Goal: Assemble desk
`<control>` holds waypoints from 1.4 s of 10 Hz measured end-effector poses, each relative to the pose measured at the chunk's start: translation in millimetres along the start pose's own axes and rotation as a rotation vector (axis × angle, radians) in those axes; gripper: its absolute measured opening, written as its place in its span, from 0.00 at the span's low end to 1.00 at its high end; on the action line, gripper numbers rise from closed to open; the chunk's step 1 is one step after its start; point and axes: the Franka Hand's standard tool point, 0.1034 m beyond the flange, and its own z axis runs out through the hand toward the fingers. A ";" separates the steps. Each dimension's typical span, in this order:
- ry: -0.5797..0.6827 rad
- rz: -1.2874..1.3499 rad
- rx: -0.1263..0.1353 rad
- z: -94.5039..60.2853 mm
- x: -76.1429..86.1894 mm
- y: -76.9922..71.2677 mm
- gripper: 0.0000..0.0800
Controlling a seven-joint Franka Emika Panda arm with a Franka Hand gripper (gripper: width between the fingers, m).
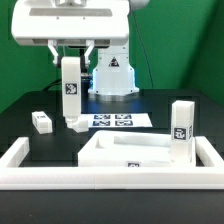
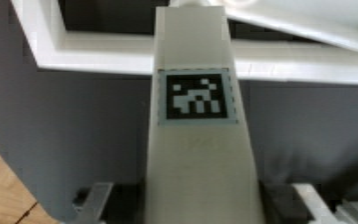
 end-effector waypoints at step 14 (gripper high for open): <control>-0.038 -0.002 0.044 44.1 -21.8 -34.3 0.36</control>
Offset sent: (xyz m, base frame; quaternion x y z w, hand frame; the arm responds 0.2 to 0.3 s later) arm 0.0076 0.0120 0.0043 0.0545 0.0280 0.0280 0.9977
